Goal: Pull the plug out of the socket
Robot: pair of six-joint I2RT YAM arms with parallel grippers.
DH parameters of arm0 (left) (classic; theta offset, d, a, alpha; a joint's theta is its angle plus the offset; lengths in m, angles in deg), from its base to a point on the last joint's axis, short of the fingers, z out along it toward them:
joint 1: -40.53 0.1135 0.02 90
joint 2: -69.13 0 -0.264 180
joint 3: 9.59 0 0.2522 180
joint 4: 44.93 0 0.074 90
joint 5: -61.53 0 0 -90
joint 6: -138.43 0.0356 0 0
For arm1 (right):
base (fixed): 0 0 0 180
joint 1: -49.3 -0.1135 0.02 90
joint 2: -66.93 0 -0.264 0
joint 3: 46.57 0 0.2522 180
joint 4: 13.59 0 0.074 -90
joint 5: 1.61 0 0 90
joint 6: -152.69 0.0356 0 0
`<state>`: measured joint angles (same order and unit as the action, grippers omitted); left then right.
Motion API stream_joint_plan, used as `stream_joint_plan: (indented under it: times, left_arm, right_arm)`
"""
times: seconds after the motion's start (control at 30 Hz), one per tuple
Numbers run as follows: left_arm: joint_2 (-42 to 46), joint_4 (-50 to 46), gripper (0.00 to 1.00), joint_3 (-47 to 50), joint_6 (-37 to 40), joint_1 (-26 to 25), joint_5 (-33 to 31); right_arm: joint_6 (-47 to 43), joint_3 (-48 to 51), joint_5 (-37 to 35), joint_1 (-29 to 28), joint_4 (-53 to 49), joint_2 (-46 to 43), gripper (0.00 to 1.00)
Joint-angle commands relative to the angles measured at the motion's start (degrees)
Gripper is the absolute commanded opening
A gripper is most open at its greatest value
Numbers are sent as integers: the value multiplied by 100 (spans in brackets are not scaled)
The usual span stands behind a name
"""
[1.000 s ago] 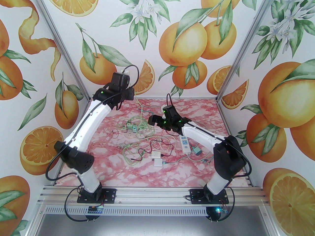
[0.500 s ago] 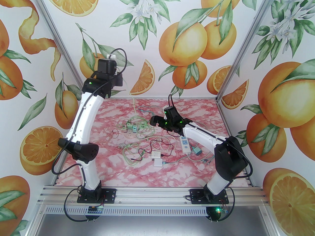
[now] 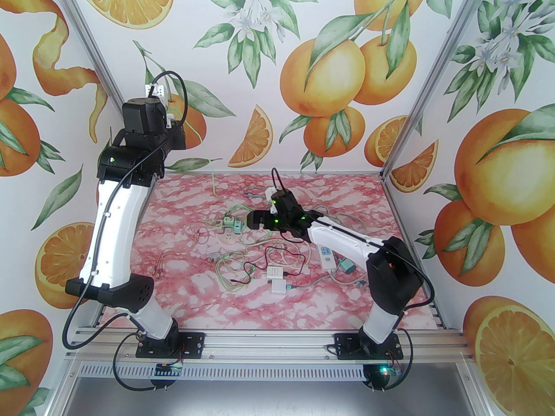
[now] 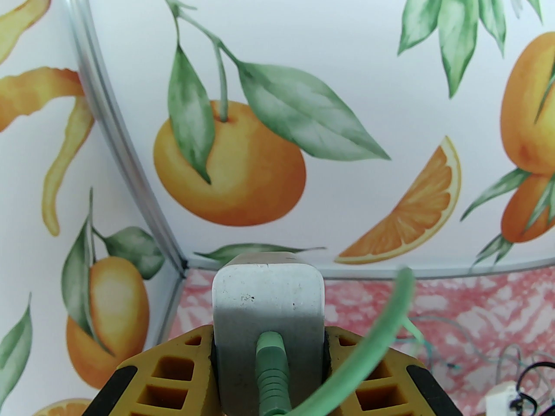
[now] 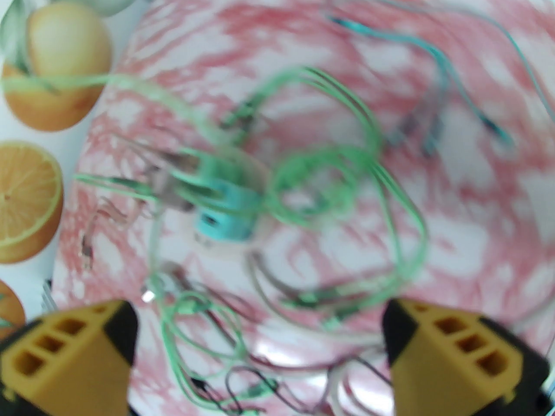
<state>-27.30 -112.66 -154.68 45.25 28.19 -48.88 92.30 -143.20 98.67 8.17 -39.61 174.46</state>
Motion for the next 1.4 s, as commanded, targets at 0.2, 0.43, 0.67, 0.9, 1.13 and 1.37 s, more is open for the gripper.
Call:
stream_joint_plan:
  times: [0.2, 0.43, 0.67, 0.9, 1.13, 1.37]
  left_arm:
    - [97, 46, 1, 94, -200, -10, 248]
    - [242, 27, 1, 246, -157, -10, 169]
    - [313, 32, 1, 298, -190, -15, 273]
    - [573, 78, 1, 698, -157, -14, 232]
    - [686, 115, 1, 881, -145, -16, 166]
    - [873, 178, 1, 1214, -77, 1, -1]
  right_arm:
    - [-726, -1543, -691, -331, -285, 1274, 92]
    - [-389, -783, -1240, 20, -211, 958, 93]
    - [-262, -556, -1889, 612, -404, 997, 96]
    - [-347, -923, -1458, 1093, -519, 1080, 91]
    - [-295, -1003, -718, 1057, -418, 1284, 44]
    - [-403, -882, -1614, 1132, -606, 595, 11]
